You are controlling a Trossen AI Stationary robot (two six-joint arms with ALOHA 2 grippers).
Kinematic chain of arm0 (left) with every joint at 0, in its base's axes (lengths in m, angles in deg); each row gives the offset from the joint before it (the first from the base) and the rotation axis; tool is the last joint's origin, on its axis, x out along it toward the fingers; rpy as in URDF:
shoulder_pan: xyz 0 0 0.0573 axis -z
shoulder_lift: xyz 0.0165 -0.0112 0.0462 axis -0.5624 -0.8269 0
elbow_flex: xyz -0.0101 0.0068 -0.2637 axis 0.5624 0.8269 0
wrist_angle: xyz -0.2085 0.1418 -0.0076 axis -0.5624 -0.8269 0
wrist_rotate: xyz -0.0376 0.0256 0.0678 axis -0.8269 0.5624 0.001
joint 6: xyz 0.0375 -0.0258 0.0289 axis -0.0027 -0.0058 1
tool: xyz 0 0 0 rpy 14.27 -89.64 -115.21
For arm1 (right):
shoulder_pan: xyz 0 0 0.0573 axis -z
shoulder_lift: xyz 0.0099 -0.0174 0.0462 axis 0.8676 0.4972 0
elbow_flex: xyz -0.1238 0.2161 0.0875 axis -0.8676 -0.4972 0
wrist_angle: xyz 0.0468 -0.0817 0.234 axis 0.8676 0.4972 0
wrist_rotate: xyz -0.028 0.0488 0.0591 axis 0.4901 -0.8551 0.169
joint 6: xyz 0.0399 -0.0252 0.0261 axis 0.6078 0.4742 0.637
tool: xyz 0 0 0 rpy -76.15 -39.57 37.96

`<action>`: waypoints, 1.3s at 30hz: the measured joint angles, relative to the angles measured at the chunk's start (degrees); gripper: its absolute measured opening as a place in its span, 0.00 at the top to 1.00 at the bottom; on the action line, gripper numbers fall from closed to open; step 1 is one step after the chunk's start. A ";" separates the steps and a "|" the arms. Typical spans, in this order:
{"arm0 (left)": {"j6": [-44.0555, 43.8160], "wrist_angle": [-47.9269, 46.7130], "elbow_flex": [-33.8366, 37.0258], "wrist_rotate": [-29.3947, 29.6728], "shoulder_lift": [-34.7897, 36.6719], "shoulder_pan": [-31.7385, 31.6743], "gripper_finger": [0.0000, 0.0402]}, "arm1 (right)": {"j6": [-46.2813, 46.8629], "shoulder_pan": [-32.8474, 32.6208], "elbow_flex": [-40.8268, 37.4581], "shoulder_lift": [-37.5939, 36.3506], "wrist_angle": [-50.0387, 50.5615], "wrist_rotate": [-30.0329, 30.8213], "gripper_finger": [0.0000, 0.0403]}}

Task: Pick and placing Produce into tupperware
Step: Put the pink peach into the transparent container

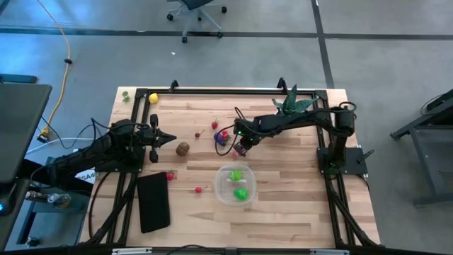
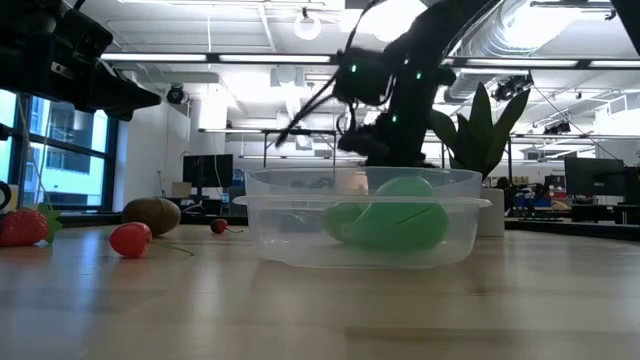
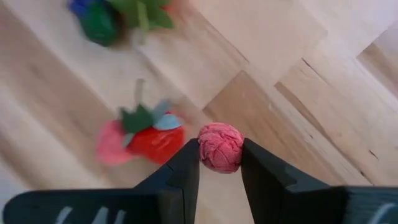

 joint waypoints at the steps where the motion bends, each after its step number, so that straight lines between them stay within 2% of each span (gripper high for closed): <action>1: -0.01 0.00 0.00 0.01 0.00 -0.01 1.00 | -0.06 -0.38 -0.02 -0.83 0.19 0.34 0.77; 7: 0.01 0.00 0.00 0.00 0.00 -0.01 1.00 | -3.56 -4.22 0.01 -6.87 0.05 0.49 0.77; 10: 0.00 0.00 0.00 -0.01 0.00 -0.01 1.00 | -6.76 -7.69 0.01 -9.47 -1.86 -1.05 0.77; 15: 0.00 0.00 0.00 -0.01 0.00 -0.01 1.00 | -6.77 -14.04 0.07 -11.00 -2.22 -1.23 0.77; 24: 0.01 0.02 0.00 -0.01 0.00 0.00 1.00 | -3.93 -20.25 0.05 -6.28 -0.58 -0.23 0.77; 39: -0.01 0.00 0.00 -0.01 0.00 0.01 1.00 | -7.86 -22.51 0.03 0.41 -0.57 -3.20 0.77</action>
